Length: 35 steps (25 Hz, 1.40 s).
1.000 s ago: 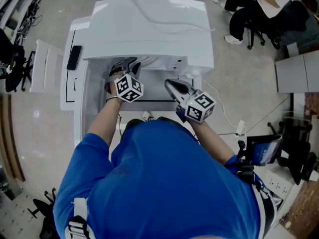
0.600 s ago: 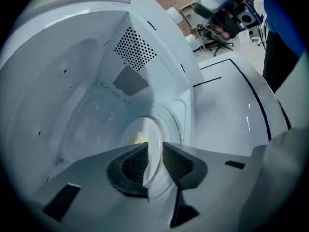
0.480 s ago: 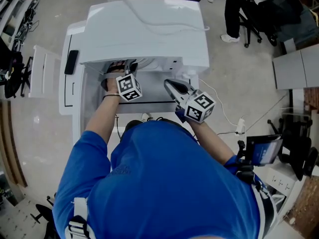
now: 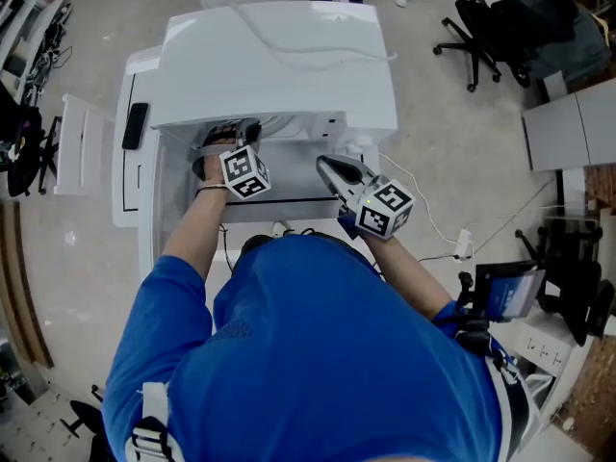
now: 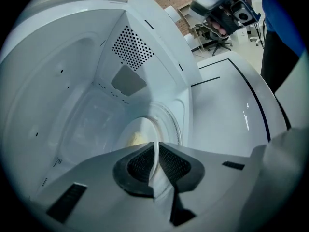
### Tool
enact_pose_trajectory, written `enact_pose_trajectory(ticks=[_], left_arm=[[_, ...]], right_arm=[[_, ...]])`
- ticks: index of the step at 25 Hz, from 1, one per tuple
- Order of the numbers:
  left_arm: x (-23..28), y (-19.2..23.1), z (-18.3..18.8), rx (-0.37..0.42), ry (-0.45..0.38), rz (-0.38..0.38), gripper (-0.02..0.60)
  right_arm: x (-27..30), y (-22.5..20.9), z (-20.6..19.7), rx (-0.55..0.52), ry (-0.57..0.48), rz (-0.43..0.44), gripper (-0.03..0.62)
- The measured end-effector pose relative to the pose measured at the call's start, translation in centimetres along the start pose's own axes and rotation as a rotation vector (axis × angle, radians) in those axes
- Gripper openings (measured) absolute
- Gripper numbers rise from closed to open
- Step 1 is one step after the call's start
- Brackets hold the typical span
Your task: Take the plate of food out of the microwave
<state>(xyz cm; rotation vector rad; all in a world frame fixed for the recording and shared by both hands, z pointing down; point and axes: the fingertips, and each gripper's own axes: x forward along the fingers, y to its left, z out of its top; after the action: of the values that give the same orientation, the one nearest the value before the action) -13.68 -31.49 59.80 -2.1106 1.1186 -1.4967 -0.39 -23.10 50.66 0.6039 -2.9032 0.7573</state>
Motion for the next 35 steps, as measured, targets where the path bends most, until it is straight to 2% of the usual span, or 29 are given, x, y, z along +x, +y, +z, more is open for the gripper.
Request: enact_pose_trajectory(ticks=[35], left_arm=[[-5.4, -4.7, 0.5, -0.056, -0.055, 0.005, 0.04]], right_arm=[[1.5, 1.3, -3.3, 0.071, 0.039, 0.046, -0.003]])
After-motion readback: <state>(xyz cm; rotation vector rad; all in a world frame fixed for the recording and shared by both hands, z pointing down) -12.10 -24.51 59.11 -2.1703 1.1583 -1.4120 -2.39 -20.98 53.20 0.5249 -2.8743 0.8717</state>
